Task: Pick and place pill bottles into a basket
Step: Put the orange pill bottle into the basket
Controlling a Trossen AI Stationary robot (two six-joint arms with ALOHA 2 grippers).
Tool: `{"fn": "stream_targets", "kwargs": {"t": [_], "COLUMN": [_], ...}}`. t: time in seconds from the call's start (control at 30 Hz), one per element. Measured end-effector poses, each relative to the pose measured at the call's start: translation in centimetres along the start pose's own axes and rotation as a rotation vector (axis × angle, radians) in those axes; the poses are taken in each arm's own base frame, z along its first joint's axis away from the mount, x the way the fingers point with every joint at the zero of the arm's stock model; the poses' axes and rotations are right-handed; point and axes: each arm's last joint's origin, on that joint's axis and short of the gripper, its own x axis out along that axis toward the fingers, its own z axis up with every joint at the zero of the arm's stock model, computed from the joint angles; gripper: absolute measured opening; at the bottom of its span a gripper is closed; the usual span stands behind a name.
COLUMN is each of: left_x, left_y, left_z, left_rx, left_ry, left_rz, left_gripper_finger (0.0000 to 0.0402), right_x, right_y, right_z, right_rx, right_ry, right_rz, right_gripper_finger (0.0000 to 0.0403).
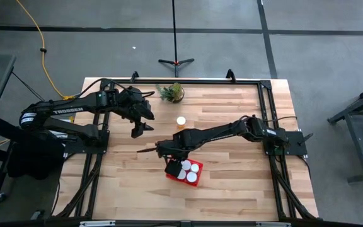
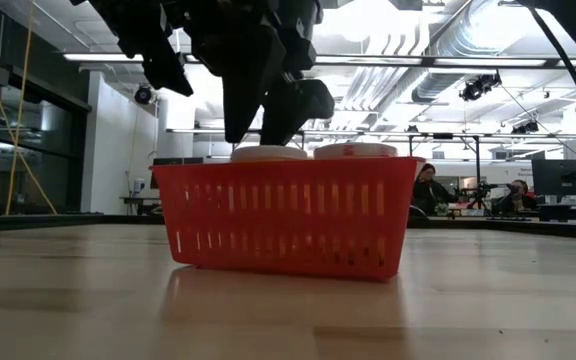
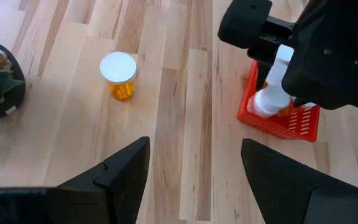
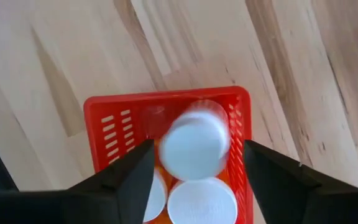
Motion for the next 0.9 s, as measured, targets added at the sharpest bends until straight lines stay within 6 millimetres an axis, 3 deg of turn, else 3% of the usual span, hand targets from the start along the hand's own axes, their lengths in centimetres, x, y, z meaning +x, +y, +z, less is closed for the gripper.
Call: {"fn": "stream_targets", "kwargs": {"t": [0.23,0.57,0.9], "left_x": [0.0,0.0,0.0], "left_y": [0.0,0.0,0.0], "left_z": [-0.1,-0.1,-0.1], "left_rx": [-0.002,0.006,0.007], "left_ry": [0.007,0.007,0.005], "left_rz": [-0.001,-0.007,-0.006], "left_gripper_finger": [0.0287,0.0287,0.0287], "right_x": [0.0,-0.4,-3.2], "right_y": [-0.3,-1.5,-4.9], "right_z": [0.2,0.9,2.2], "right_rx": [0.008,0.002,-0.003], "right_ry": [0.001,0.008,-0.015], "right_rz": [-0.001,0.013,-0.035], "right_gripper_finger": [0.0263,0.0267,0.0266]}}
